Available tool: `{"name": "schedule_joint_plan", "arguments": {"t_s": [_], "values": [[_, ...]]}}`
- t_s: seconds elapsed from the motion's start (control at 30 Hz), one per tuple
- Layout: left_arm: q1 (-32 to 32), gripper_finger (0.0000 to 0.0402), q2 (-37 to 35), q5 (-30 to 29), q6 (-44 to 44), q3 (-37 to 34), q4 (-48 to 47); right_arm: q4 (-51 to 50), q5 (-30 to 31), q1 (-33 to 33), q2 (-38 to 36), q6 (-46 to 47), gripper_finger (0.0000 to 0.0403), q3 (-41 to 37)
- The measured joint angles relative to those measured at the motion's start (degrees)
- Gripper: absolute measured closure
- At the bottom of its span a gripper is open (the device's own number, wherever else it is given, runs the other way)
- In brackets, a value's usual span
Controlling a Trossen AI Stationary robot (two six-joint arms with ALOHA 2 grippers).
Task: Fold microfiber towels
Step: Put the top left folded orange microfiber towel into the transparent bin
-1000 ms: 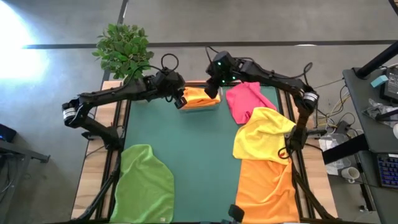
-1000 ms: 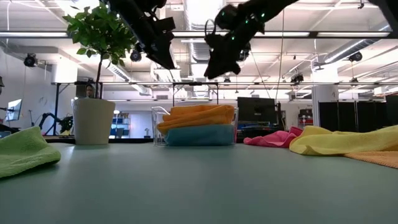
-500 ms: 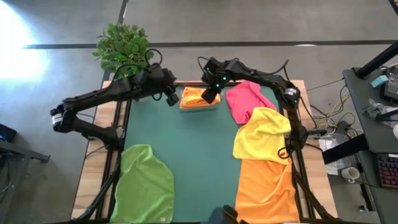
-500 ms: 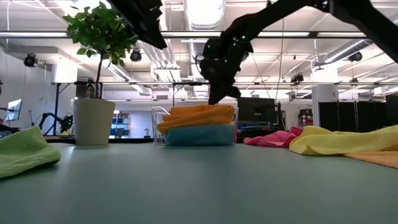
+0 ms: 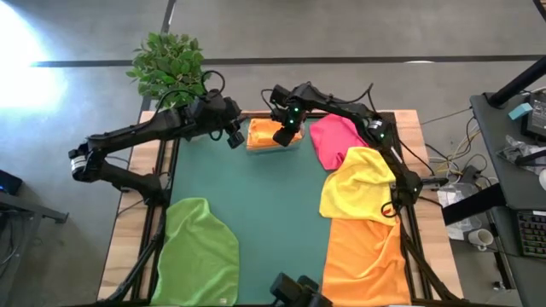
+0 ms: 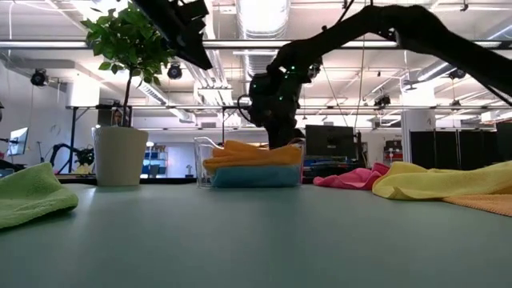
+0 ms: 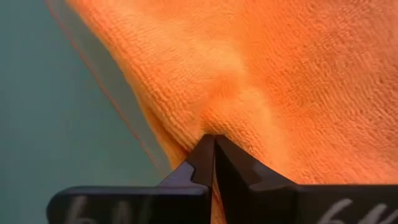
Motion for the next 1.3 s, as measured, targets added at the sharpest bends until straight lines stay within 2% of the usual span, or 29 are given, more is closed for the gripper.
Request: {"name": "schedule_joint_plan", "arguments": {"t_s": [0.2, 0.43, 0.6, 0.77, 0.97, 1.3], "values": [[0.0, 0.0283, 0.0, 0.0, 2.6, -1.9, 0.4, -2.0, 7.0, 0.0, 3.6, -0.1, 0.0394, 5.0], [0.1, 0.0283, 0.0, -0.1, 2.7, -3.1, 0.4, -3.5, 5.7, 0.0, 2.6, -1.3, 0.0394, 7.4], [0.1, 0.0283, 0.0, -0.1, 3.0, -3.1, 0.4, -5.9, 5.8, 0.0, -2.0, -1.4, 0.0394, 9.9], [0.1, 0.0283, 0.4, 0.3, 2.4, -3.3, 0.4, -2.1, 6.1, 0.0, -4.7, -0.3, 0.0394, 10.0], [0.1, 0.0283, 2.8, 2.1, 2.4, -3.4, -1.6, 4.0, 4.9, 0.4, -3.7, 2.7, 0.0394, 9.2], [0.1, 0.0283, 4.6, 2.1, 2.4, -3.4, -1.7, -0.5, 3.2, 3.8, 1.2, 2.0, 0.0394, 8.0]]}}
